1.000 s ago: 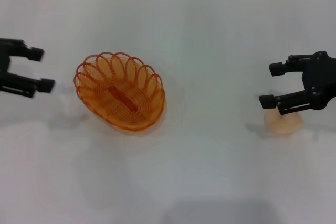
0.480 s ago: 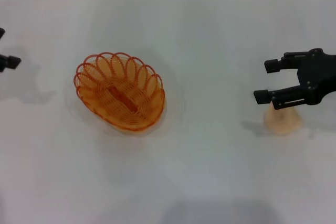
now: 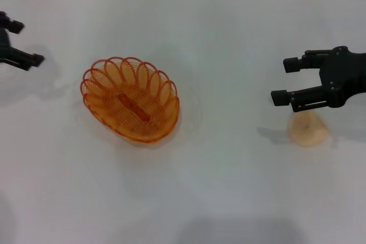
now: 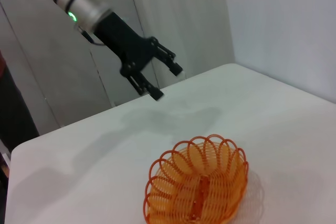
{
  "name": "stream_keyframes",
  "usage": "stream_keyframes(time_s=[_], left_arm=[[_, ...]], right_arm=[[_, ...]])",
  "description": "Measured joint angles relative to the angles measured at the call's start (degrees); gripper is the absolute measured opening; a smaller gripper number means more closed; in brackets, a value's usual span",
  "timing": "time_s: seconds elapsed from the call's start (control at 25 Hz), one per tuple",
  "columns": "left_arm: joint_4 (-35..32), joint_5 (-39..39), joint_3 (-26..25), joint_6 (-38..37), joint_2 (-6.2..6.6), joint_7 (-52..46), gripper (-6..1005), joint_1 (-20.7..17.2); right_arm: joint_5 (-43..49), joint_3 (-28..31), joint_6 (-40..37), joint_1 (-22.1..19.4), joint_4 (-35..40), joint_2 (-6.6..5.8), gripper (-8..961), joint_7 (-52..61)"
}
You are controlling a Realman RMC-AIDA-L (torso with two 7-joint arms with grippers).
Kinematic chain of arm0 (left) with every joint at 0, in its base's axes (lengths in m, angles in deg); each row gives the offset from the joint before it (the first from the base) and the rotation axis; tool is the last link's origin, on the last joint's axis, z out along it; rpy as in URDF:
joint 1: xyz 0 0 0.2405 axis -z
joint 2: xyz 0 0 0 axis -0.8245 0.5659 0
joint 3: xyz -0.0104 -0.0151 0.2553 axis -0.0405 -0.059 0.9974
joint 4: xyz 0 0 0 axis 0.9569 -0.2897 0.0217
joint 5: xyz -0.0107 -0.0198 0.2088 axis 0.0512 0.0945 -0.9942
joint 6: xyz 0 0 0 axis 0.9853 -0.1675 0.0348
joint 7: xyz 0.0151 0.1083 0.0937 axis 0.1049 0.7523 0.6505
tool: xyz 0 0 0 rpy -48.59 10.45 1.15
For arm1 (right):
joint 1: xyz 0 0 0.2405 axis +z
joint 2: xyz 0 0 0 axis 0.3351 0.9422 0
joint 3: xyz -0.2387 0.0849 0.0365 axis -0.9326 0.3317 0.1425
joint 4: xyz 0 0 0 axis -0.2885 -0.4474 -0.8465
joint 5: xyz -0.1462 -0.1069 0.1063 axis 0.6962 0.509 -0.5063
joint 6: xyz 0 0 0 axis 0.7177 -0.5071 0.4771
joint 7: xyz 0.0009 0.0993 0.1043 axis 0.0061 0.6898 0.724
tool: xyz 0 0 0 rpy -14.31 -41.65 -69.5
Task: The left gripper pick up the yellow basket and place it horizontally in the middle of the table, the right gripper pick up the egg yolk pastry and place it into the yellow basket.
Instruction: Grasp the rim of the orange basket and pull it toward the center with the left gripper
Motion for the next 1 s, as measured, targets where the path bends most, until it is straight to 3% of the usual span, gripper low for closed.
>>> stream_keyframes(time_s=[0.48,1.0], left_arm=[[4.38,0.34,2.86,4.29,-4.38,1.36,887,2.19],[10.87,0.61,2.88,10.18,-5.77,3.71,887,2.76]], right_arm=[[0.01,0.11,-0.03,0.59,0.19,-0.22,864,0.01],[-0.01,0.06,-0.48,0.43,0.27,-0.25,862,0.07]])
